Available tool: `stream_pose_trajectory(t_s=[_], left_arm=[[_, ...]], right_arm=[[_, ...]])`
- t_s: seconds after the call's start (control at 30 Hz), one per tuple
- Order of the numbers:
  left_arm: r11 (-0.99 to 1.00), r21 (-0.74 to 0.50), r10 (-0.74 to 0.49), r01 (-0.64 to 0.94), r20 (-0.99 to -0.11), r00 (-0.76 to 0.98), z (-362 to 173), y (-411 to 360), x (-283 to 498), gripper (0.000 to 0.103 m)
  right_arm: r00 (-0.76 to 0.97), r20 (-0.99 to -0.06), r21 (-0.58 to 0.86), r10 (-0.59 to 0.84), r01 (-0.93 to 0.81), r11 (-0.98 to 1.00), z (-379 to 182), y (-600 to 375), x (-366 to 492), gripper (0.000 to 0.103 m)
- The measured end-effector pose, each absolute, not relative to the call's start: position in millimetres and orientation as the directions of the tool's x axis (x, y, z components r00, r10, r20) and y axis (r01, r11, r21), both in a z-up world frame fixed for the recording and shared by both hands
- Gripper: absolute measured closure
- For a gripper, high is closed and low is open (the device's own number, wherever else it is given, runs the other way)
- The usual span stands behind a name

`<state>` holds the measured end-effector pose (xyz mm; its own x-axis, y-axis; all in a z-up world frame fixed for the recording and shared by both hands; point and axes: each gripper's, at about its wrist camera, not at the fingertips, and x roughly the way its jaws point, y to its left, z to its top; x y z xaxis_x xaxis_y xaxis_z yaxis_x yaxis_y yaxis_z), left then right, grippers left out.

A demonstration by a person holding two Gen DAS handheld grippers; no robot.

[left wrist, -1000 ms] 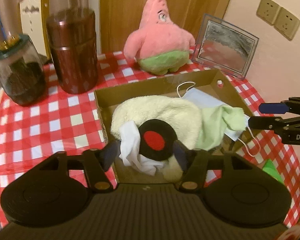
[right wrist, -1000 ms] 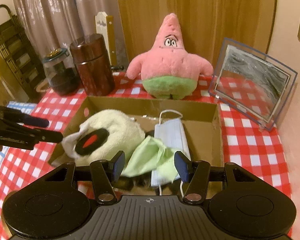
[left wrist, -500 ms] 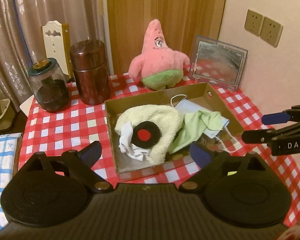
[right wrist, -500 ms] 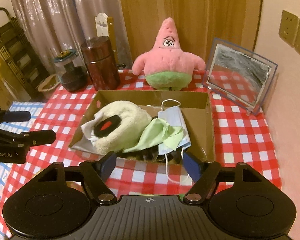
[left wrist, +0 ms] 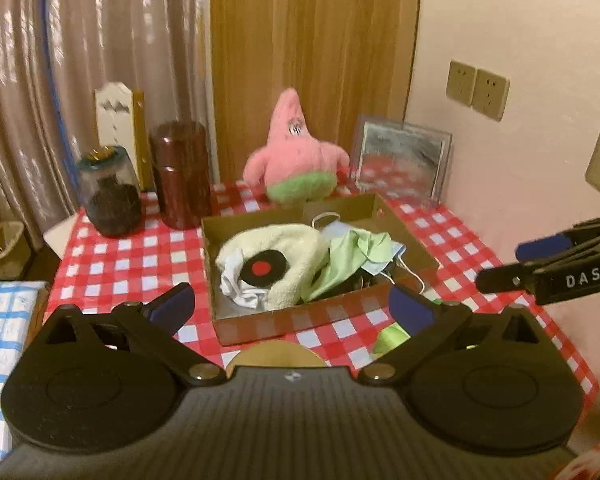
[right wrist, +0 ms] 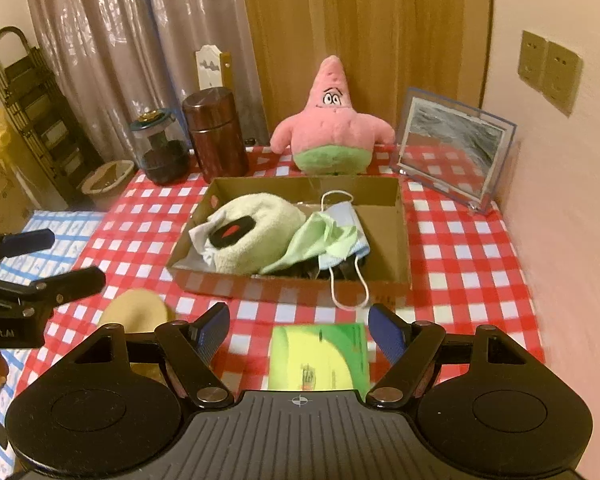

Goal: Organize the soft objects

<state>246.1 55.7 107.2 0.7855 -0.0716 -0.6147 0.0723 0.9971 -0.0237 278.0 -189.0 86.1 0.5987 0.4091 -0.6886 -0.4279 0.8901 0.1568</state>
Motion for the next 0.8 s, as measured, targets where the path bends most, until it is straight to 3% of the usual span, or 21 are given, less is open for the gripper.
stream_pose_trajectory(t_s=[0.1, 0.8], left_arm=[[0.998, -0.019, -0.064, 0.065, -0.58, 0.812, 108.6, 50.8, 224.8, 0.001], [0.993, -0.097, -0.002, -0.072, -0.606, 0.795, 99.9, 23.6, 79.2, 0.003]], right_arm=[[0.604, -0.681, 0.166, 0.413, -0.423, 0.891, 83.6, -197.8, 258.5, 0.027], [0.672, -0.612, 0.195, 0.416, -0.381, 0.904, 62.8, -230.7, 116.8, 0.027]])
